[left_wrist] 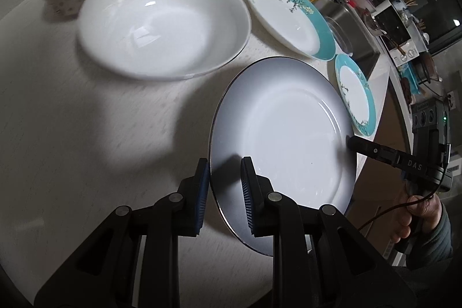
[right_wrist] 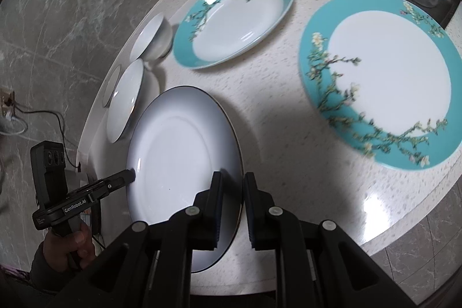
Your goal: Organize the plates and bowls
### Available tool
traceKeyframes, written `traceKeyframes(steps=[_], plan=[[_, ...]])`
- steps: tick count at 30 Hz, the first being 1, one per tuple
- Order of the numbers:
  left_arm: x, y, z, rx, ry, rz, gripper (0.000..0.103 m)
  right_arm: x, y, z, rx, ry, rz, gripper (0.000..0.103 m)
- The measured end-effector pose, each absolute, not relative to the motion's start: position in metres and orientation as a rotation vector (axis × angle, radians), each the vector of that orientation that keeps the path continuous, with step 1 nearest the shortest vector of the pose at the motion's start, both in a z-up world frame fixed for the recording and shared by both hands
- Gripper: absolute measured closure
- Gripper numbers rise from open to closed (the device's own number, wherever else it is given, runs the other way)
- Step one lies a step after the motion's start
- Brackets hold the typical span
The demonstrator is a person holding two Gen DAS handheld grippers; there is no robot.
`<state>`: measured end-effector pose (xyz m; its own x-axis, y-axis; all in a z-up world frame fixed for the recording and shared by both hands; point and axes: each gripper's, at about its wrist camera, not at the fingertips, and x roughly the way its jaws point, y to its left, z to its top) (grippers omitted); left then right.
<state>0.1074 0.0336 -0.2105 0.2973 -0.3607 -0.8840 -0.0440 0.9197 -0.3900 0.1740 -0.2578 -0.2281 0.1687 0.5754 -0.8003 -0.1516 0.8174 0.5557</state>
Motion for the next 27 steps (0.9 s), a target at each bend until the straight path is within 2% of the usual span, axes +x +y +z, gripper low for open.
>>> traceKeyframes(steps=[16,27], plan=[[0.015,0.120,-0.214,-0.436,1.230,-0.101,0.083,0.149,-0.182,-0.232,0.284,1.346,0.674,0.086],[-0.003,0.146,-0.239,-0.441,1.243,-0.073,0.083,0.144,-0.157,-0.252,0.248,1.369,0.689,0.086]])
